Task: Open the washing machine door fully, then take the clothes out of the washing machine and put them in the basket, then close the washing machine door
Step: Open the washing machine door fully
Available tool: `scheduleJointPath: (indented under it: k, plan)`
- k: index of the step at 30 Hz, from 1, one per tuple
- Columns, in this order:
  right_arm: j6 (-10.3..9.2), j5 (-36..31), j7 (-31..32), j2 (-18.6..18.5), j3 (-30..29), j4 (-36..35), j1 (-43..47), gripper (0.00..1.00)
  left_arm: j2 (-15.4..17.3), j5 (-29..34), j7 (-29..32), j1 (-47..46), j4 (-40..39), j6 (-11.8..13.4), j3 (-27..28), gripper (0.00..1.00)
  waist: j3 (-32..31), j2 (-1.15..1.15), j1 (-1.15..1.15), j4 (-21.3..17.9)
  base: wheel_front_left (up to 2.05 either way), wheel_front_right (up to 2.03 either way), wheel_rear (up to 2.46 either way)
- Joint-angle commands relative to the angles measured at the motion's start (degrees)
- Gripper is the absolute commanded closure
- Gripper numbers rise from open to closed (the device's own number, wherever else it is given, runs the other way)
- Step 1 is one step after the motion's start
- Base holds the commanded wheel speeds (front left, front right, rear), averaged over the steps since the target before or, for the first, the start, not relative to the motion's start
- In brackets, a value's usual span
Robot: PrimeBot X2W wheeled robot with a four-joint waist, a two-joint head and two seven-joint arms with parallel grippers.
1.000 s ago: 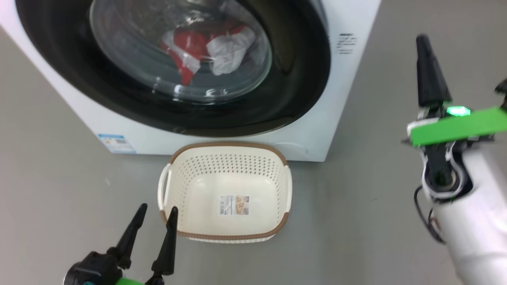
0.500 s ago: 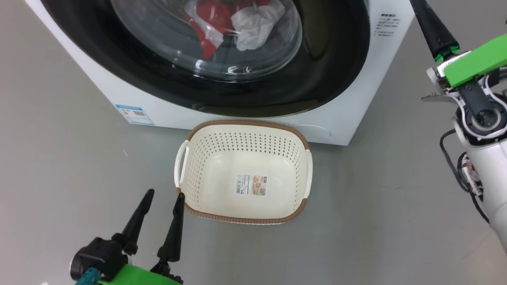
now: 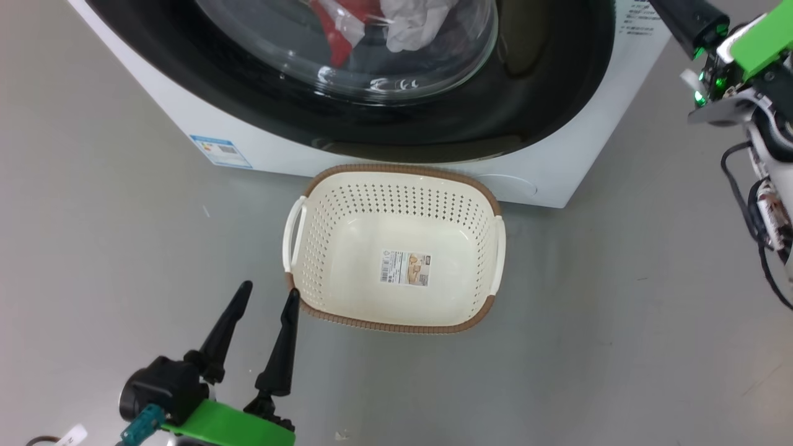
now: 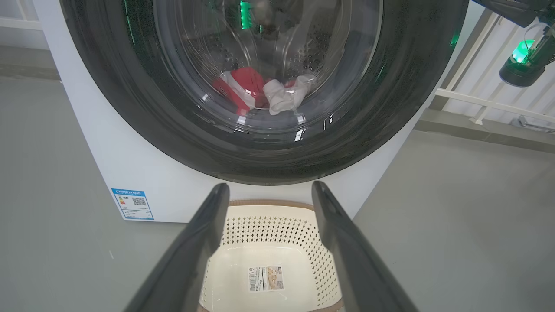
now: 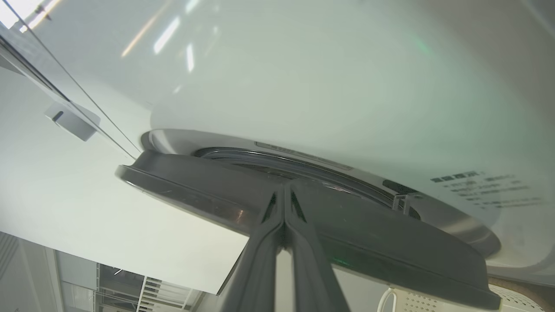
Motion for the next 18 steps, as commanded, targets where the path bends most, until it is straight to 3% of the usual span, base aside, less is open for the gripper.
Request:
scheduleJointPath:
  k: [1, 18]
  plan:
    - [-0.04, 0.7, 1.2, -0.2, 0.3, -0.4, -2.2, 1.0, 1.4, -0.4, -0.7, -1.8, -1.0, -0.3, 1.5, 0.0, 0.7, 0.0, 0.0, 0.5, 0.0, 0.0, 0.0]
    - [-0.04, 1.9, 10.6, 0.0, 1.5, 9.2, -9.2, 1.0, 1.3, -1.2, -0.7, -3.3, -0.6, -0.3, 0.1, 0.0, 2.5, 0.0, 0.0, 2.4, 0.0, 0.0, 0.0]
